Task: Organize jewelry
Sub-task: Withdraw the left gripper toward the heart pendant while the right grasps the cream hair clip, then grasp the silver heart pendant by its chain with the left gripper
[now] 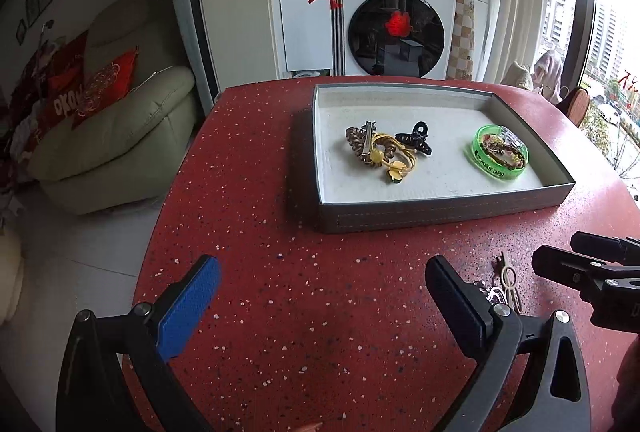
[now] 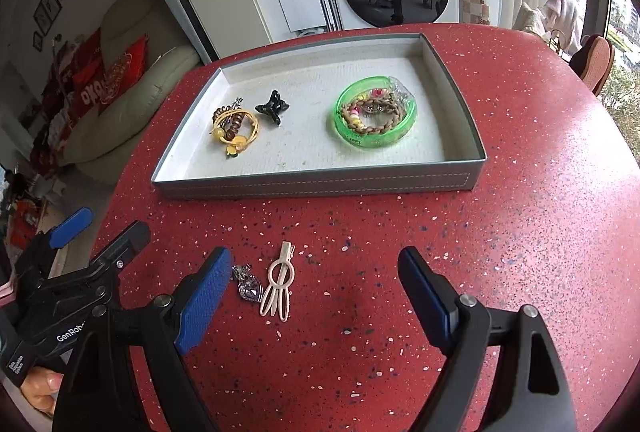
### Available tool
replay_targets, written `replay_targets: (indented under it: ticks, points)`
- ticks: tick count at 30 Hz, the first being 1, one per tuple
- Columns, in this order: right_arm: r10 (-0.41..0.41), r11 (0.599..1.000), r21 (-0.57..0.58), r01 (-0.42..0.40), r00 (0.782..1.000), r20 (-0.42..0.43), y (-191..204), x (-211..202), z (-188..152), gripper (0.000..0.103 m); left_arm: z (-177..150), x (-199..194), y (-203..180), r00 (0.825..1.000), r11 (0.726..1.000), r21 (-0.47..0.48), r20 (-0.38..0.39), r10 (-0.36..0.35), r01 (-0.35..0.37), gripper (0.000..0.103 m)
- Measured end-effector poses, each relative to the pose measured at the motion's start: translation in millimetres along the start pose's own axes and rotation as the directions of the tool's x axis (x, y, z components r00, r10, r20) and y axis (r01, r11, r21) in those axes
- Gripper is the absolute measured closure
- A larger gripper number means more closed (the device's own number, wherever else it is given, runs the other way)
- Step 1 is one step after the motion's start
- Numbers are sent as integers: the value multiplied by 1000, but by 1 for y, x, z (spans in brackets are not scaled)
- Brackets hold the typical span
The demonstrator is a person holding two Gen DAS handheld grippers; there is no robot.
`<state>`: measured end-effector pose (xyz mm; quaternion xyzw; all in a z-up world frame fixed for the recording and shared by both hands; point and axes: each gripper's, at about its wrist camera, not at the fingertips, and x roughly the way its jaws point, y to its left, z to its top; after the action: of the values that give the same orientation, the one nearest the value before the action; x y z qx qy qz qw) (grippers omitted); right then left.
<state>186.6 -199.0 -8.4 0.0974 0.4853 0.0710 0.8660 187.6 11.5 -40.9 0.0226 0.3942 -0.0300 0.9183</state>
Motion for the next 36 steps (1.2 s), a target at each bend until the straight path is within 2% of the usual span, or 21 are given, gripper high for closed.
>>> replay_targets:
  ticks: [4,8,11,16,19,24,30,36]
  points:
    - [-22,999,-24,21,999,-30,9,16,-3,30,-12,2,7,1000,1000,-18,-22,16,-17,0]
    - [-38,999,-26,37,998,-51,12,26,-6,49,-18,1,8,999,1000,-18,-34,1,-2,0]
    - [-62,997,-53,59,997,-43,15,27,-6,55,-20,1,6,999,1000,-17,-38,-8,7,0]
    - [-104,985,-142,98,994,-38,27,28,-10,59,-22,0,-2,999,1000,-5,-43,-22,22,0]
    - [-136,972,-195,128,990,-26,32,28,-14,67,-22,1,-6,998,999,3,-47,-32,33,0]
    - [-136,971,-201,130,991,-18,28,24,-17,97,-22,2,-12,997,998,12,-56,-56,57,0]
    - [-109,985,-138,108,994,0,13,18,-18,98,-19,2,-29,992,992,50,-59,-114,117,0]
    - [-118,987,-107,118,993,10,-3,10,-15,98,-16,8,-56,980,977,107,-92,-176,185,0]
